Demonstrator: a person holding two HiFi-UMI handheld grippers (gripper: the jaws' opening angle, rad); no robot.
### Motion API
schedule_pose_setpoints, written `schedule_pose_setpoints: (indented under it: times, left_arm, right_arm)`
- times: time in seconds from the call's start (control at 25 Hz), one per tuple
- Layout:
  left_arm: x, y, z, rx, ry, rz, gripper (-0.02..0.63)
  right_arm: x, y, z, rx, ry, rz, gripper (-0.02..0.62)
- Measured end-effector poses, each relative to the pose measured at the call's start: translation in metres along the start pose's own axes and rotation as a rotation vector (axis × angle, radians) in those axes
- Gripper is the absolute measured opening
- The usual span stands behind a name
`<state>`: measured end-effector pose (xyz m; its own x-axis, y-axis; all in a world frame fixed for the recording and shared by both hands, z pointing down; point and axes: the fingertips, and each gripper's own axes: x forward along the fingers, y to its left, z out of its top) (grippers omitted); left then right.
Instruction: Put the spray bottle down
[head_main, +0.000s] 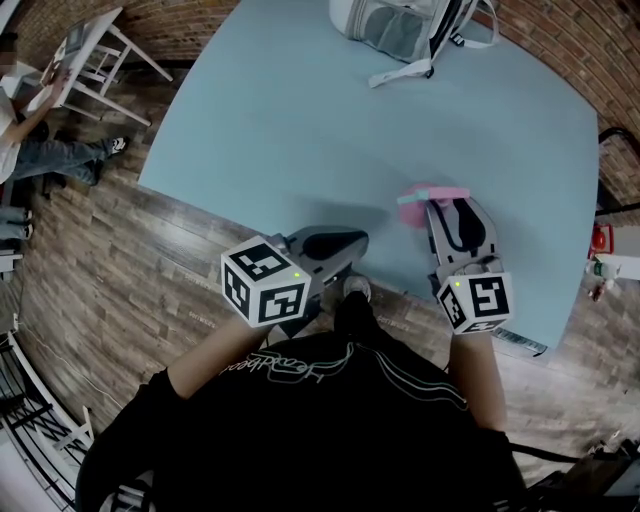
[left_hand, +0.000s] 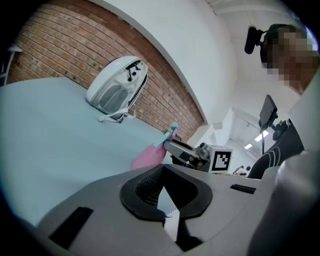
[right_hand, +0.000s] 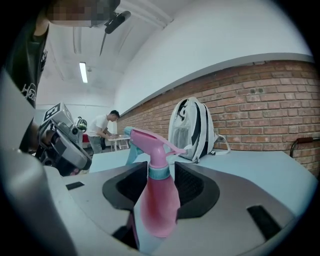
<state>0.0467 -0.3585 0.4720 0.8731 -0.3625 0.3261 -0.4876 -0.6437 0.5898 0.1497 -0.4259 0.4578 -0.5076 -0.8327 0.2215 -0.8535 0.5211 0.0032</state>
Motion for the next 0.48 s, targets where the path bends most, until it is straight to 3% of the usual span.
schedule_pose_setpoints:
  times: [0.48]
  left_arm:
    - [-0.014, -0.042, 0.003, 0.059, -0.033, -0.057, 0.008]
  right_arm:
    - [-0.047, 0.03, 0.018, 0.053, -0.006, 0.004, 0.132]
